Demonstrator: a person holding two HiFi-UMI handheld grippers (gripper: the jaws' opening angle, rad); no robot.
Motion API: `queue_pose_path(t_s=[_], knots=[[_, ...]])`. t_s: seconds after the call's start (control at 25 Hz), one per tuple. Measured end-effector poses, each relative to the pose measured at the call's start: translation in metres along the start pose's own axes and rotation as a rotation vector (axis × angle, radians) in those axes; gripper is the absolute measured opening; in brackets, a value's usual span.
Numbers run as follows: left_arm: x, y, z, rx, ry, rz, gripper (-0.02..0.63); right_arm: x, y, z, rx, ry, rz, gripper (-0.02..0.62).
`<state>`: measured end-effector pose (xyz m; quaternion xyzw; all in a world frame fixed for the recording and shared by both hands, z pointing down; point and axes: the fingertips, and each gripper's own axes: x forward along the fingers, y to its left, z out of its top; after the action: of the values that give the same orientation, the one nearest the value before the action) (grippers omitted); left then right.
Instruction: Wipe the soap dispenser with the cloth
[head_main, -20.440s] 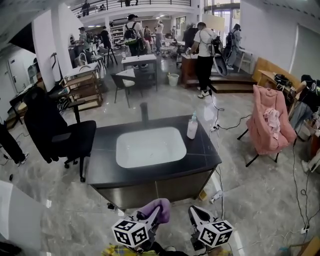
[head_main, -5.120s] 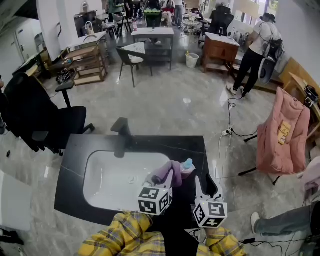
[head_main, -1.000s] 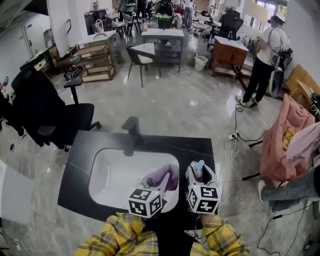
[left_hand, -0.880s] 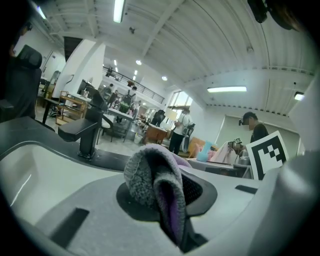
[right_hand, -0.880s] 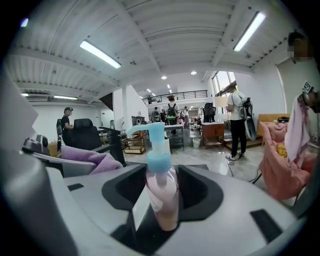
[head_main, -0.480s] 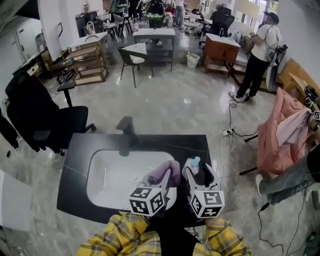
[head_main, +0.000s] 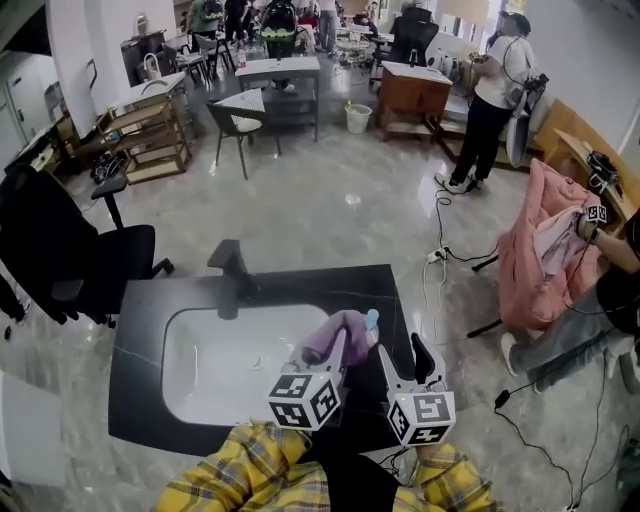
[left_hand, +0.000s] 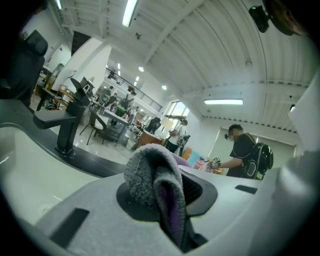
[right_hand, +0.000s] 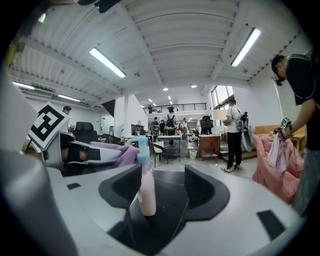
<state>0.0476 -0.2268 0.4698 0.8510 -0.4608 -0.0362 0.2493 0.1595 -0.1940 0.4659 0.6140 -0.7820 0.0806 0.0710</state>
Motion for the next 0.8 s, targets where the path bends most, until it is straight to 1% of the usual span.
queue_pose_path(t_s=[0.08, 0.2, 0.44, 0.64, 0.8], knots=[[0.003, 0.0, -0.004, 0.009, -0.002, 0.011, 0.058, -0.005, -0.005, -0.003, 0.009, 0.009, -0.011, 0.242], [0.005, 0.003, -0.011, 0.001, -0.005, 0.035, 0.058, -0.009, -0.009, -0.006, 0.011, 0.02, -0.026, 0.242], [0.005, 0.01, -0.023, -0.001, -0.001, 0.048, 0.058, -0.012, -0.012, -0.015, 0.02, 0.04, -0.04, 0.242], [0.006, 0.013, -0.028, 0.007, 0.014, 0.062, 0.058, -0.011, -0.012, -0.018, 0.035, 0.053, -0.031, 0.242], [0.005, 0.018, -0.035, 0.01, 0.042, 0.077, 0.058, -0.009, -0.007, -0.02, 0.04, 0.057, -0.019, 0.242]])
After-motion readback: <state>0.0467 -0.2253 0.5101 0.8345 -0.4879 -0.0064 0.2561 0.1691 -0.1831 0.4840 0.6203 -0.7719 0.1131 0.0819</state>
